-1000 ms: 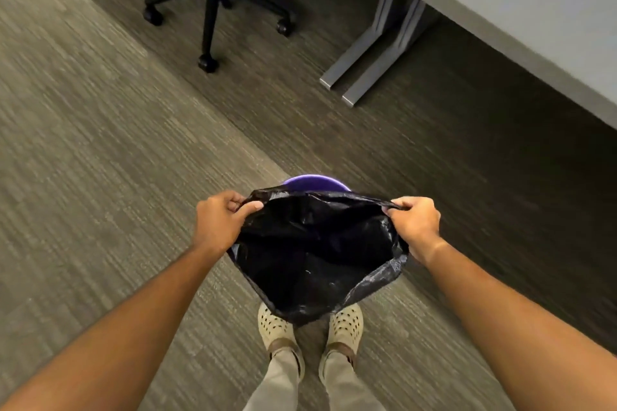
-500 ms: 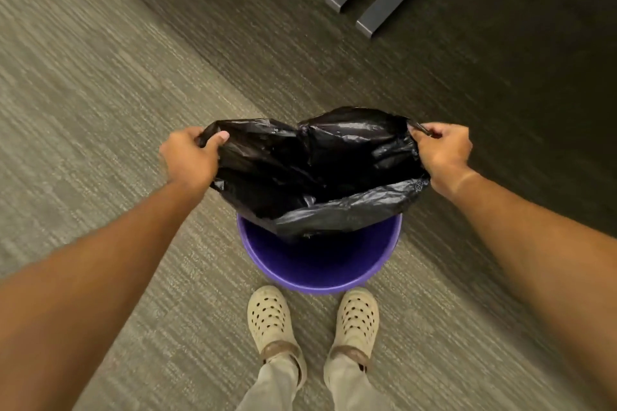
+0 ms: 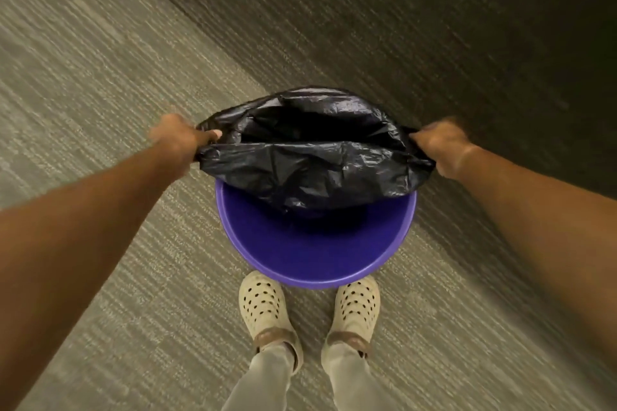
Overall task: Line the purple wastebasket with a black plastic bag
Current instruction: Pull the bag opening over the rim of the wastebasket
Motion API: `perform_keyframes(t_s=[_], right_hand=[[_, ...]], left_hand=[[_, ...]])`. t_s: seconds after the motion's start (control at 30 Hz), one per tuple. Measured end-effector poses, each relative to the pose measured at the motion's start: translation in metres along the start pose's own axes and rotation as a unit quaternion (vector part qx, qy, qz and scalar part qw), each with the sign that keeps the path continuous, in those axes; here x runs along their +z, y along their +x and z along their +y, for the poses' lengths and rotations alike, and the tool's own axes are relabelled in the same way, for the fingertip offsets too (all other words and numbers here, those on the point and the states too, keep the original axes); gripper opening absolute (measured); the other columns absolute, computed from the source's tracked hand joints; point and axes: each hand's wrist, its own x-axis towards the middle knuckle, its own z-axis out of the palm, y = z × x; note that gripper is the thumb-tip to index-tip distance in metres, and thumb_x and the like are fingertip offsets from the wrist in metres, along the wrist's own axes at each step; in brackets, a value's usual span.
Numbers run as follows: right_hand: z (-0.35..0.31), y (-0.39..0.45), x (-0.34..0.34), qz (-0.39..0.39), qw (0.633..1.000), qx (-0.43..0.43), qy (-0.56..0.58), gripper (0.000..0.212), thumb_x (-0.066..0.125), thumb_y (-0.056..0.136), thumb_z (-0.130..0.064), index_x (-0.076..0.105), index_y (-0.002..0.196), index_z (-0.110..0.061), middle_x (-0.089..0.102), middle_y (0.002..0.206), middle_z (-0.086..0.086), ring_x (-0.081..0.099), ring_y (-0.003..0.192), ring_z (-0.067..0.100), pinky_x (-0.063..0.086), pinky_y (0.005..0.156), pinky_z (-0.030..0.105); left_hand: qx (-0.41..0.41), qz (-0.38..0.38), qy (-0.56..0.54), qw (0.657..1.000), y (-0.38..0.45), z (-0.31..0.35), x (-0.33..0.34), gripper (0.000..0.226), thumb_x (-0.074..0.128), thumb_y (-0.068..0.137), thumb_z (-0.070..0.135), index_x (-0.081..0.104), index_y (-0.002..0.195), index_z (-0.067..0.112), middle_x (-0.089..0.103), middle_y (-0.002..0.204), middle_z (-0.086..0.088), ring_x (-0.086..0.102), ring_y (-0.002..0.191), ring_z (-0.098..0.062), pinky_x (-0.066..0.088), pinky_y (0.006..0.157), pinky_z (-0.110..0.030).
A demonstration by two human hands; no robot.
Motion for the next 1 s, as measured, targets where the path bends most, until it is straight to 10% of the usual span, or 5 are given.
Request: perform_keyframes(t_s=[0.1, 0.33, 0.63, 0.77, 1.0], right_hand=[[0.016, -0.016, -0.003, -0.031, 0.999, 0.034, 0.010, 0.025, 0.074, 0.080, -0.017, 0.058, 0.063, -0.010, 0.057, 0.067, 0.009, 0.057, 0.070, 0.024, 0.046, 0.061, 0.038], [0.029, -0.074, -0.016, -0.022, 0.962, 0.136, 0.234, 0.031, 0.079, 0.073, -0.042, 0.064, 0.086, -0.017, 0.069, 0.074, -0.002, 0.064, 0.063, 0.012, 0.049, 0.043, 0.020], [0.040, -0.109, -0.029, -0.046, 0.945, 0.213, 0.245, 0.009, 0.071, 0.082, -0.001, 0.063, 0.078, -0.002, 0.062, 0.074, 0.010, 0.061, 0.057, 0.015, 0.052, 0.039, 0.018], [0.057, -0.108, -0.035, 0.014, 0.967, 0.184, 0.175, 0.006, 0.070, 0.082, 0.002, 0.066, 0.086, 0.001, 0.065, 0.081, 0.012, 0.064, 0.060, 0.017, 0.058, 0.049, 0.023], [0.059, -0.118, -0.022, -0.056, 0.949, 0.226, 0.212, 0.014, 0.074, 0.079, -0.009, 0.063, 0.083, -0.002, 0.065, 0.070, 0.013, 0.065, 0.051, 0.018, 0.054, 0.040, 0.022]], left_hand=[[0.001, -0.026, 0.058, 0.998, -0.013, -0.015, 0.001, 0.029, 0.077, 0.081, 0.017, 0.051, 0.071, 0.008, 0.054, 0.070, -0.010, 0.056, 0.064, -0.022, 0.047, 0.047, -0.028], [-0.076, -0.080, -0.130, 0.985, -0.060, -0.032, -0.011, 0.034, 0.069, 0.085, 0.039, 0.061, 0.087, 0.006, 0.068, 0.076, -0.006, 0.067, 0.048, -0.012, 0.046, 0.038, -0.017], [-0.147, -0.107, -0.177, 0.967, -0.098, -0.045, -0.020, 0.023, 0.069, 0.080, -0.007, 0.053, 0.087, 0.007, 0.062, 0.090, -0.012, 0.069, 0.070, -0.017, 0.052, 0.045, -0.016], [-0.116, -0.043, -0.131, 0.984, -0.098, -0.061, -0.022, 0.024, 0.070, 0.080, -0.007, 0.053, 0.088, 0.007, 0.060, 0.094, -0.011, 0.067, 0.081, -0.020, 0.052, 0.046, -0.016], [-0.200, -0.166, -0.209, 0.943, -0.125, -0.073, -0.008, 0.035, 0.069, 0.081, -0.004, 0.056, 0.113, 0.000, 0.066, 0.104, -0.020, 0.075, 0.075, -0.022, 0.055, 0.052, -0.019]])
